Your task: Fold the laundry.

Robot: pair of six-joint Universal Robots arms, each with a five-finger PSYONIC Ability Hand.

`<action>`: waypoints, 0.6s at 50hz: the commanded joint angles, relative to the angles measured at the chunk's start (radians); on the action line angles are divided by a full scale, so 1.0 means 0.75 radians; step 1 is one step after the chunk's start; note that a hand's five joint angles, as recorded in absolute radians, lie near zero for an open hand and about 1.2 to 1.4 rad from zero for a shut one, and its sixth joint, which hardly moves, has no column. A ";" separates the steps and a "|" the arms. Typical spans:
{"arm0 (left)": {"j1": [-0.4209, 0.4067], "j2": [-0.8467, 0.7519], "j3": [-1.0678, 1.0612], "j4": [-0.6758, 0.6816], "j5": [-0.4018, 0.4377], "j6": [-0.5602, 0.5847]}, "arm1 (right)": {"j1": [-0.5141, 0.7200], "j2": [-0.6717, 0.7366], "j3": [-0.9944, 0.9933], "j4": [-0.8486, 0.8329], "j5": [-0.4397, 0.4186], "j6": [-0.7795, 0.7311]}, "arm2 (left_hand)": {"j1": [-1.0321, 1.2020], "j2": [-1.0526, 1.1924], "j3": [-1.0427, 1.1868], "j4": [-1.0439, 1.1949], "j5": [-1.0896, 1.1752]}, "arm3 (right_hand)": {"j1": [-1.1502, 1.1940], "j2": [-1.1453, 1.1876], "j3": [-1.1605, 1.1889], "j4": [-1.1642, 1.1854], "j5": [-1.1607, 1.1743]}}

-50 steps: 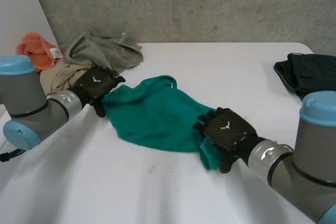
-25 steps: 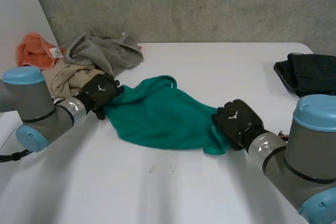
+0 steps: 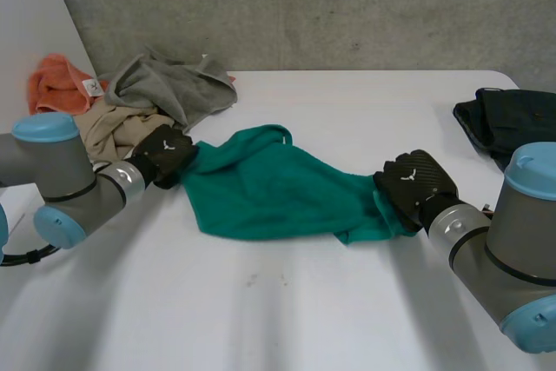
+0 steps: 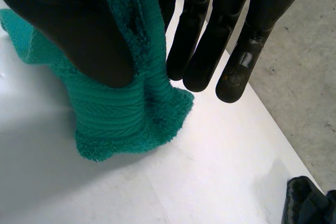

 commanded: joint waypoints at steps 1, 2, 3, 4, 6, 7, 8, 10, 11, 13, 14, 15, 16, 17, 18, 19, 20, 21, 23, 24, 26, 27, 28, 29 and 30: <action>-0.015 0.070 -0.016 0.006 -0.074 -0.001 | -0.058 -0.002 -0.031 0.008 0.006 0.015 | 0.516 0.538 0.541 0.535 0.546 | 0.555 0.306 0.283 0.278 0.332; -0.017 0.091 -0.023 0.004 -0.093 -0.005 | -0.066 -0.002 -0.041 0.014 0.006 0.015 | 0.516 0.538 0.541 0.535 0.546 | 0.555 0.306 0.283 0.278 0.332; -0.021 0.146 -0.047 0.000 -0.129 -0.010 | -0.077 -0.006 -0.051 0.018 0.006 0.019 | 0.516 0.538 0.541 0.535 0.546 | 0.555 0.306 0.283 0.278 0.332; -0.023 0.181 -0.069 0.000 -0.148 -0.012 | -0.097 -0.022 -0.071 0.028 0.006 0.025 | 0.516 0.538 0.541 0.535 0.546 | 0.555 0.306 0.283 0.278 0.332; -0.027 0.260 -0.125 0.000 -0.181 -0.022 | -0.116 -0.059 -0.092 0.051 0.006 0.029 | 0.516 0.538 0.541 0.535 0.546 | 0.555 0.306 0.283 0.278 0.332; -0.027 0.348 -0.188 0.002 -0.199 -0.036 | -0.140 -0.110 -0.116 0.098 0.002 0.035 | 0.516 0.538 0.541 0.535 0.546 | 0.555 0.306 0.283 0.278 0.332; -0.029 0.393 -0.219 0.004 -0.203 -0.044 | -0.156 -0.139 -0.133 0.128 0.000 0.037 | 0.516 0.538 0.541 0.535 0.546 | 0.555 0.306 0.283 0.278 0.332; -0.035 0.489 -0.282 0.002 -0.205 -0.065 | -0.197 -0.184 -0.172 0.198 -0.006 0.041 | 0.516 0.538 0.541 0.535 0.546 | 0.555 0.306 0.283 0.278 0.332; -0.045 0.587 -0.343 0.004 -0.207 -0.095 | -0.232 -0.217 -0.216 0.273 -0.014 0.041 | 0.516 0.538 0.541 0.535 0.546 | 0.555 0.306 0.283 0.278 0.332; -0.062 0.694 -0.407 0.004 -0.211 -0.138 | -0.259 -0.239 -0.266 0.347 -0.028 0.045 | 0.516 0.538 0.541 0.535 0.546 | 0.555 0.306 0.283 0.278 0.332; -0.074 0.786 -0.456 0.006 -0.211 -0.183 | -0.275 -0.254 -0.325 0.406 -0.047 0.060 | 0.516 0.538 0.541 0.535 0.546 | 0.555 0.306 0.283 0.278 0.332; -0.080 0.829 -0.479 0.006 -0.211 -0.208 | -0.283 -0.258 -0.360 0.431 -0.059 0.070 | 0.516 0.538 0.541 0.535 0.546 | 0.555 0.306 0.283 0.278 0.332; -0.086 0.878 -0.503 0.006 -0.211 -0.234 | -0.291 -0.262 -0.392 0.456 -0.069 0.082 | 0.516 0.538 0.541 0.535 0.546 | 0.555 0.306 0.283 0.278 0.332; -0.096 0.968 -0.546 0.006 -0.211 -0.291 | -0.300 -0.266 -0.427 0.472 -0.084 0.096 | 0.516 0.538 0.541 0.535 0.546 | 0.555 0.306 0.283 0.278 0.332; -0.103 1.013 -0.569 0.008 -0.211 -0.322 | -0.320 -0.280 -0.488 0.495 -0.110 0.127 | 0.516 0.538 0.541 0.535 0.546 | 0.555 0.306 0.283 0.278 0.332; -0.107 1.056 -0.589 0.010 -0.211 -0.351 | -0.330 -0.286 -0.517 0.499 -0.122 0.141 | 0.516 0.538 0.541 0.535 0.546 | 0.555 0.306 0.283 0.278 0.332; -0.113 1.099 -0.609 0.012 -0.211 -0.377 | -0.339 -0.293 -0.546 0.499 -0.137 0.154 | 0.516 0.538 0.541 0.535 0.546 | 0.555 0.306 0.283 0.278 0.332; -0.123 1.180 -0.644 0.020 -0.211 -0.430 | -0.347 -0.295 -0.575 0.499 -0.147 0.160 | 0.516 0.538 0.541 0.535 0.546 | 0.555 0.306 0.283 0.278 0.332; -0.131 1.257 -0.677 0.028 -0.211 -0.484 | -0.369 -0.295 -0.658 0.499 -0.172 0.170 | 0.516 0.538 0.541 0.535 0.546 | 0.555 0.306 0.283 0.278 0.332; -0.135 1.283 -0.691 0.037 -0.209 -0.506 | -0.373 -0.285 -0.683 0.499 -0.180 0.174 | 0.516 0.538 0.541 0.535 0.546 | 0.555 0.306 0.283 0.278 0.332; -0.142 1.353 -0.734 0.063 -0.209 -0.576 | -0.375 -0.242 -0.738 0.489 -0.200 0.184 | 0.516 0.538 0.541 0.535 0.546 | 0.555 0.306 0.283 0.278 0.332; -0.144 1.363 -0.747 0.073 -0.211 -0.596 | -0.375 -0.205 -0.759 0.483 -0.202 0.186 | 0.516 0.538 0.541 0.535 0.546 | 0.555 0.306 0.283 0.278 0.332; -0.146 1.365 -0.757 0.080 -0.209 -0.615 | -0.373 -0.152 -0.781 0.470 -0.206 0.193 | 0.516 0.538 0.541 0.535 0.546 | 0.555 0.306 0.283 0.278 0.332; -0.156 1.363 -0.773 0.088 -0.209 -0.649 | -0.361 -0.079 -0.816 0.440 -0.210 0.201 | 0.516 0.538 0.541 0.535 0.546 | 0.555 0.306 0.283 0.278 0.332; -0.164 1.361 -0.779 0.092 -0.209 -0.666 | -0.361 -0.037 -0.834 0.419 -0.211 0.201 | 0.516 0.538 0.541 0.535 0.546 | 0.555 0.306 0.283 0.278 0.332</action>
